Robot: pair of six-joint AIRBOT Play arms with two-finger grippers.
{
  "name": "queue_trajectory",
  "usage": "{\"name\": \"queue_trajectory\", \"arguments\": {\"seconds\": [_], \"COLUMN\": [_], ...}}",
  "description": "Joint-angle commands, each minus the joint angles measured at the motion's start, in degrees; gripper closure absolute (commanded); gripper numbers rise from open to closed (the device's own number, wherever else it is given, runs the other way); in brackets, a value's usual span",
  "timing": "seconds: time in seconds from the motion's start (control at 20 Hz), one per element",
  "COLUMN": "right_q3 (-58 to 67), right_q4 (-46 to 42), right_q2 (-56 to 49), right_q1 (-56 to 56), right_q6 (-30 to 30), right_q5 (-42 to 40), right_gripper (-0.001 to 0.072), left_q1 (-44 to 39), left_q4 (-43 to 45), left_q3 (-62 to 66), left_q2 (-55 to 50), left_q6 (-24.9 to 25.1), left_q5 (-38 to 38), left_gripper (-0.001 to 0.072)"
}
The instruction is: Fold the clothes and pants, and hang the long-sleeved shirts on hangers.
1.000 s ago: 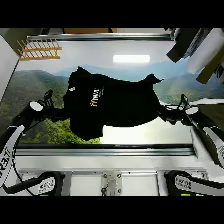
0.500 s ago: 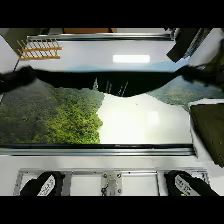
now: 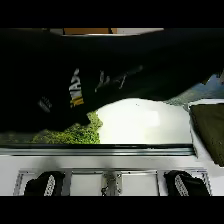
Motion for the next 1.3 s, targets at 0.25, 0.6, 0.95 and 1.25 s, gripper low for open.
{"name": "queue_trajectory", "arguments": {"seconds": [0.25,0.6,0.95,1.25], "right_q3": [0.5,0.5,0.8,0.8], "right_q4": [-5.1,-5.4,-6.6,-6.7], "right_q2": [-0.6,-28.0,-54.3,-58.8], "right_q1": [0.0,0.5,4.0,5.0], "right_q6": [5.5,2.8,2.4,8.5], "right_q5": [10.7,19.6,9.4,0.1], "right_gripper": [0.0702,0.0702,0.0702,0.0702], "left_q1": [0.1,-4.6,-10.2,-9.9], "left_q4": [-0.1,0.0,-1.0,-3.2], "left_q3": [1.0,1.1,1.2,1.2], "left_q2": [-9.5,-44.4,-71.3,-76.5], "left_q6": [-5.2,-2.3,-0.6,-0.6], "left_q5": [-12.6,-21.5,-6.4,-1.3], "left_gripper": [0.0702,0.0701,0.0702,0.0702]}}
